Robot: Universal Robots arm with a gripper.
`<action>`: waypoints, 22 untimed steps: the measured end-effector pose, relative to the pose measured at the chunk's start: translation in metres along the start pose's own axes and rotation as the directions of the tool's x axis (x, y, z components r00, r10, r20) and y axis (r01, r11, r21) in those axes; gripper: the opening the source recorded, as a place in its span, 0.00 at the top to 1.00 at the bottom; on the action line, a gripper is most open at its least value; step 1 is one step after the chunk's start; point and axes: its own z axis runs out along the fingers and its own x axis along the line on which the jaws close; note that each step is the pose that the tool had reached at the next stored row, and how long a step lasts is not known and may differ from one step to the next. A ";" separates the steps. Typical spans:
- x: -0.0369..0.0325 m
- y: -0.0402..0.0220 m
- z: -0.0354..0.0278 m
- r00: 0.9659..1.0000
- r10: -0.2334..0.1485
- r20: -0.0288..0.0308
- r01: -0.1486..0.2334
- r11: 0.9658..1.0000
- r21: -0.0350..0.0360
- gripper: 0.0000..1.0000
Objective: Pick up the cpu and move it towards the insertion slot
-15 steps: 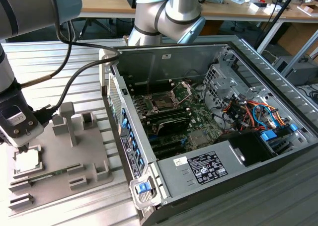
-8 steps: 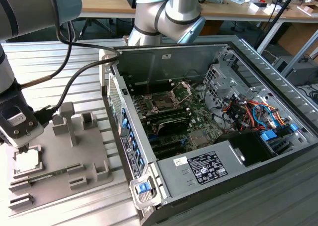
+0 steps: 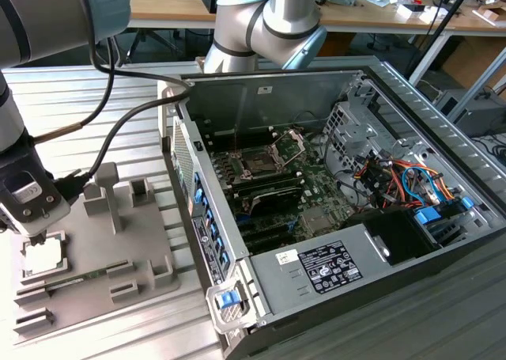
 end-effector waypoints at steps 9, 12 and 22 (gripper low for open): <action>0.0000 0.0001 0.0025 1.000 0.000 0.000 0.000 1.000 0.001 0.89; 0.0000 0.0001 0.0032 1.000 0.000 0.000 0.000 1.000 0.001 0.89; 0.0000 0.0003 0.0069 1.000 0.000 0.000 0.000 1.000 0.002 0.89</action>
